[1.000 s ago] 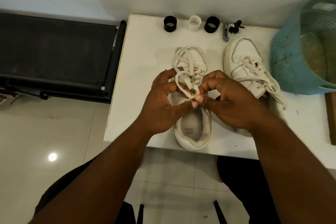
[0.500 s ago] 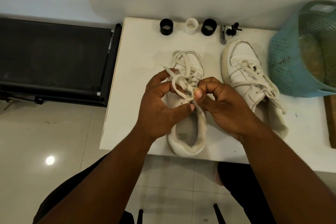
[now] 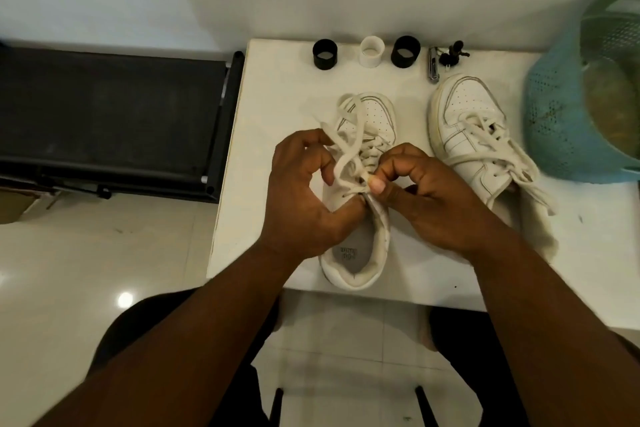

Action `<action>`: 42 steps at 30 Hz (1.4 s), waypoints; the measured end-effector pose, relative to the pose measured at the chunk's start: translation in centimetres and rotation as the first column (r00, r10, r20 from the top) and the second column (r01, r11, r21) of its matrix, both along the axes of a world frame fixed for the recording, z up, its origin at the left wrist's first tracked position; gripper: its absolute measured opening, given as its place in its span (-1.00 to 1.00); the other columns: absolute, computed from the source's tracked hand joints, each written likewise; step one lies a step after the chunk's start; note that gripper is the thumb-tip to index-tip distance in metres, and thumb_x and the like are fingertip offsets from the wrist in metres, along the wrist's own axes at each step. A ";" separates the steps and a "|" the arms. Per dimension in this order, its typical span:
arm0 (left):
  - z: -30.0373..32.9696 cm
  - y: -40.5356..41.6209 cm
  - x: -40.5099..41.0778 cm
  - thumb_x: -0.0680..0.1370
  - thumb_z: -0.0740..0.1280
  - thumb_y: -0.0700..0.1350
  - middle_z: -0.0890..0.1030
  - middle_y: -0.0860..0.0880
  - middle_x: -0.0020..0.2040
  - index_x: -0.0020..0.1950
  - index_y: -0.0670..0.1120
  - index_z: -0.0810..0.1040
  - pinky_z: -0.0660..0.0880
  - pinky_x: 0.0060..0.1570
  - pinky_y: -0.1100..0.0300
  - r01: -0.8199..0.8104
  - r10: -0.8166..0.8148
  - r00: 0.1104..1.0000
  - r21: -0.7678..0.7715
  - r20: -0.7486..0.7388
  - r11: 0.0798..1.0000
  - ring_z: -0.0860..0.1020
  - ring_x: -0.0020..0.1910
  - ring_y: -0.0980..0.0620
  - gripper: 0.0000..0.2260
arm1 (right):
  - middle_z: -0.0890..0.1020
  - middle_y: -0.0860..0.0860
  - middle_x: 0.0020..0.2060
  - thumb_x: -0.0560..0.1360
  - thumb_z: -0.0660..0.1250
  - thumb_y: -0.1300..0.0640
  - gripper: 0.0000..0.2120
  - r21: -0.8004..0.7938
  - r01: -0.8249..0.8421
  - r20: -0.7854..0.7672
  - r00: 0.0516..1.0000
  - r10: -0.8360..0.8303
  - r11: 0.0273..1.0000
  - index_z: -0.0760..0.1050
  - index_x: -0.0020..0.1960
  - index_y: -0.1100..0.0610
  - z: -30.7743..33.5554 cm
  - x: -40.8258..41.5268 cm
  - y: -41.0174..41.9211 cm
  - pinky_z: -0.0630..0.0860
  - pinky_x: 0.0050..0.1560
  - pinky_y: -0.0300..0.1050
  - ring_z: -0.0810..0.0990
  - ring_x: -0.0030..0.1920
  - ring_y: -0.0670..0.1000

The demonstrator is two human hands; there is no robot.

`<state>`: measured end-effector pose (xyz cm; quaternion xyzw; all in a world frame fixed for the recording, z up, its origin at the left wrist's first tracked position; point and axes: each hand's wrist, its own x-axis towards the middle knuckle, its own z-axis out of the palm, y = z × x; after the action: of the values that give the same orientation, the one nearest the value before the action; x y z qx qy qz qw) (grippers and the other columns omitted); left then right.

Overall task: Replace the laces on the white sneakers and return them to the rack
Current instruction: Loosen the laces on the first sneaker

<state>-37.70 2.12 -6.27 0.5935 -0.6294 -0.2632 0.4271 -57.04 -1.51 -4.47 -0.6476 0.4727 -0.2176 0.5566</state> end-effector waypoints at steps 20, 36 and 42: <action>-0.5 0.5 -0.2 0.40 0.43 -0.24 0.55 -0.03 -0.23 -0.22 -0.04 0.55 0.37 -0.36 0.30 0.128 -0.032 0.905 0.198 -0.425 0.972 0.50 -0.36 0.15 -0.88 | 0.51 0.00 -0.25 0.36 0.33 0.19 -0.95 -0.061 0.045 -0.026 0.999 -0.046 0.997 0.47 -0.21 0.12 0.4 1.1 0.3 0.44 -0.21 -0.08 0.50 -0.20 0.01; 1.6 -0.6 2.2 0.32 0.27 -0.24 0.54 -0.03 -0.28 0.21 -0.11 0.38 0.48 -0.15 0.12 0.406 -0.029 0.317 0.108 -0.948 0.908 0.49 -0.29 -0.02 -0.55 | 0.45 0.05 -0.36 0.36 0.12 0.41 -0.69 0.261 0.199 0.599 0.734 -0.320 0.945 0.40 0.03 0.16 1.7 0.5 -0.2 0.30 -0.34 -0.16 0.34 -0.39 -0.03; 2.4 -1.2 4.2 0.37 0.51 0.00 0.55 -0.19 0.37 0.50 0.00 0.28 0.43 0.00 0.01 0.327 -0.041 0.339 0.077 -0.940 0.942 0.40 -0.39 0.09 -0.25 | 0.68 0.08 -0.22 0.49 0.48 0.19 -0.79 -0.088 0.124 0.005 0.992 -0.124 0.988 0.59 0.09 0.05 1.6 -0.4 -0.5 0.59 -0.15 0.25 0.62 -0.21 0.28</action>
<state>-33.52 0.93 -3.87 0.3138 -0.3021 -0.6757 0.5947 -57.40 -2.04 -2.89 -0.6409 0.5020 -0.2722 0.5129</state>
